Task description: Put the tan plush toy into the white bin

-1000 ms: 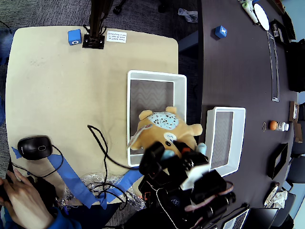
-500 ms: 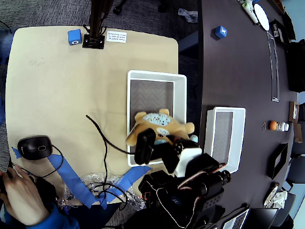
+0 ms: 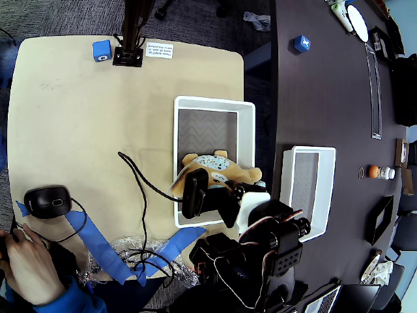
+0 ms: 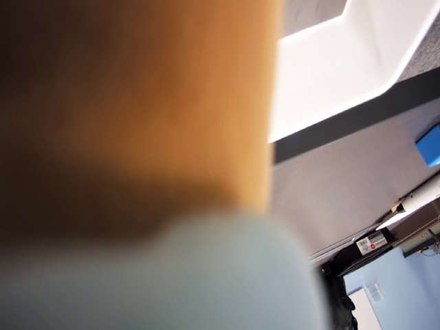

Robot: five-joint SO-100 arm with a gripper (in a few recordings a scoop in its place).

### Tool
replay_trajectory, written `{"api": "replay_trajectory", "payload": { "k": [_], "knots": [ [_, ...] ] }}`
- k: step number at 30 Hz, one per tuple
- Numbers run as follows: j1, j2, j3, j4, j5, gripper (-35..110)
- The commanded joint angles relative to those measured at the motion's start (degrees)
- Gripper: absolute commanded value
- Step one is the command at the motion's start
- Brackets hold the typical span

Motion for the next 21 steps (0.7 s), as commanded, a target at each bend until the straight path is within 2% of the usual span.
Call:
{"api": "replay_trajectory", "payload": {
  "k": [1,13,21],
  "knots": [
    [-0.5,0.6,-0.7,-0.5,-0.8,3],
    [-0.5,1.8,-0.8,0.4,-0.3,40],
    [-0.5,11.2,-0.8,3.0,-0.4,60]
  ]
}}
